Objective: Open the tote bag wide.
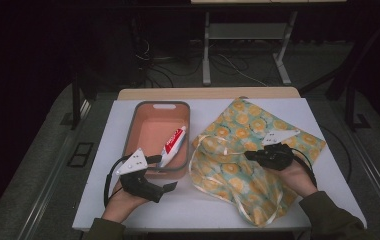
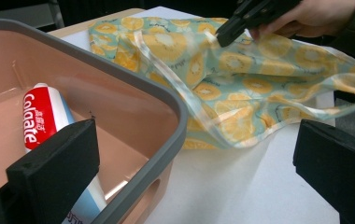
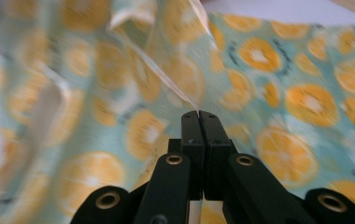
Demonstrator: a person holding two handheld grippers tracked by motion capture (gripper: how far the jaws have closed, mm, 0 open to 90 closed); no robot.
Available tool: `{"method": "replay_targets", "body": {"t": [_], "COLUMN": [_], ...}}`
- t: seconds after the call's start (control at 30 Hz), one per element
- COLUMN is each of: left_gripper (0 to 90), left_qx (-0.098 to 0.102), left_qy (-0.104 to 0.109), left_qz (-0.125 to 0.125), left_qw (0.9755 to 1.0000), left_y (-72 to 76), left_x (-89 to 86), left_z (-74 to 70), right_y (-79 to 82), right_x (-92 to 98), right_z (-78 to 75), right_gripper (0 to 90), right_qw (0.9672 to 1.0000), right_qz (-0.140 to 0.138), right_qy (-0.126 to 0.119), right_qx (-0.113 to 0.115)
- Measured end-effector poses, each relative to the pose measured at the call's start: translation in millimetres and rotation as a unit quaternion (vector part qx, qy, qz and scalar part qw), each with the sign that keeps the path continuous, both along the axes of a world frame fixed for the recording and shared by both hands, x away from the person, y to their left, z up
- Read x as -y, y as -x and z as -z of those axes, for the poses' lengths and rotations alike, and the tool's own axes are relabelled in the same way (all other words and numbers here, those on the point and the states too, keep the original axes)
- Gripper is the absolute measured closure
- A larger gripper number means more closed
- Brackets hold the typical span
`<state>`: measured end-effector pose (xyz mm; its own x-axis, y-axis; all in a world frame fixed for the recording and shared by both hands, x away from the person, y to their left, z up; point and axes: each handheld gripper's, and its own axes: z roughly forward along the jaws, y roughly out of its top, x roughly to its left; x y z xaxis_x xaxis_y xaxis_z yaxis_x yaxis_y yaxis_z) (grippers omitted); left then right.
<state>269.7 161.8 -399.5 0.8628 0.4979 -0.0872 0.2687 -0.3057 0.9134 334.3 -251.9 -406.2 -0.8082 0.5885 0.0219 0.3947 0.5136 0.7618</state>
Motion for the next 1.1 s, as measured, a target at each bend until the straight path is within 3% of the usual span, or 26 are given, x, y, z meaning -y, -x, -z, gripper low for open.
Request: {"method": "replay_targets", "body": {"t": [0.1, 0.27, 0.4, 0.63, 0.73, 0.8, 0.83, 0.87, 0.9, 1.0, 1.03, 1.1], "left_gripper": [0.0, 0.0, 0.0, 0.0, 0.0, 0.0, 0.0, 0.0, 0.0, 0.0, 0.0, 0.0], "left_qx": [0.001, 0.001, 0.002, 0.002, 0.001, 0.001, 0.001, 0.002, 0.002, 0.002, 0.001, 0.002], "left_qy": [-0.001, 0.0, 0.001, 0.0, 0.0, 0.0, 0.0, 0.0, 0.0, 0.001, 0.0, 0.0], "left_qz": [0.0, 0.0, -0.001, 0.0, -0.001, 0.0, 0.0, 0.0, 0.0, -0.001, -0.001, -0.001], "left_qw": [1.0, 1.0, 1.0, 1.0, 1.0, 1.0, 1.0, 1.0, 1.0, 1.0, 1.0, 1.0], "left_y": [0.3, 0.2, 1.0, 0.9, 1.0, 1.0, 1.0, 1.1, 1.0, 0.8, 0.8, 0.9], "left_x": [-0.1, -0.9, -1.5, -1.3, -1.1, -1.0, -1.0, -1.1, -1.2, -1.0, -0.8, -0.5], "left_z": [-0.1, -0.2, -0.9, -0.8, -0.6, -0.6, -0.7, -0.7, -0.8, -0.6, -0.6, -0.7], "right_y": [-8.5, -10.2, -1.8, 11.3, 12.9, 14.4, 15.2, 14.7, 14.7, 11.8, 8.9, 7.1], "right_x": [2.4, 3.1, -7.2, -29.6, -36.4, -40.0, -39.0, -37.4, -37.4, -32.6, -29.4, -27.7], "right_z": [11.0, 20.5, 22.8, 34.4, 39.8, 43.9, 43.8, 42.0, 42.0, 40.5, 40.2, 40.3], "right_gripper": [87.8, 63.2, 47.0, 19.3, 15.1, 16.0, 33.4, 41.6, 41.6, 62.3, 74.9, 79.4], "right_qw": [0.9994, 0.9984, 0.9983, 0.9978, 0.9972, 0.9965, 0.9969, 0.9971, 0.9971, 0.9974, 0.9974, 0.9974], "right_qz": [0.023, 0.018, 0.001, -0.015, -0.016, -0.016, -0.018, -0.021, -0.021, -0.01, 0.001, 0.005], "right_qy": [0.02, -0.006, -0.011, 0.019, 0.035, 0.063, 0.062, 0.061, 0.061, 0.055, 0.052, 0.049], "right_qx": [-0.016, -0.053, -0.057, -0.062, -0.064, -0.053, -0.045, -0.042, -0.042, -0.046, -0.05, -0.052]}}
